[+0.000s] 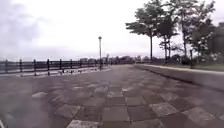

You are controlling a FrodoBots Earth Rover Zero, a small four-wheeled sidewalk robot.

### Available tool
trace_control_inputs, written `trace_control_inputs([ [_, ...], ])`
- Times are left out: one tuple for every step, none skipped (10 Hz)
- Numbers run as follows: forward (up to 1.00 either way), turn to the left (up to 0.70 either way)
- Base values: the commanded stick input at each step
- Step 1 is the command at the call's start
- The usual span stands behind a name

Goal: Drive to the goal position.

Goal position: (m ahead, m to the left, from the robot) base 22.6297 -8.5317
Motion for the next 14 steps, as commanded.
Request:
trace_control_inputs([
  [1.0,0.0],
  [1.0,0.0],
  [1.0,0.0],
  [1.0,0.0],
  [1.0,0.0],
  [1.0,0.0],
  [1.0,0.0],
  [1.0,0.0],
  [1.0,0.0],
  [1.0,0.0],
  [1.0,0.0],
  [1.0,0.0],
  [1.0,0.0],
  [1.0,0.0],
])
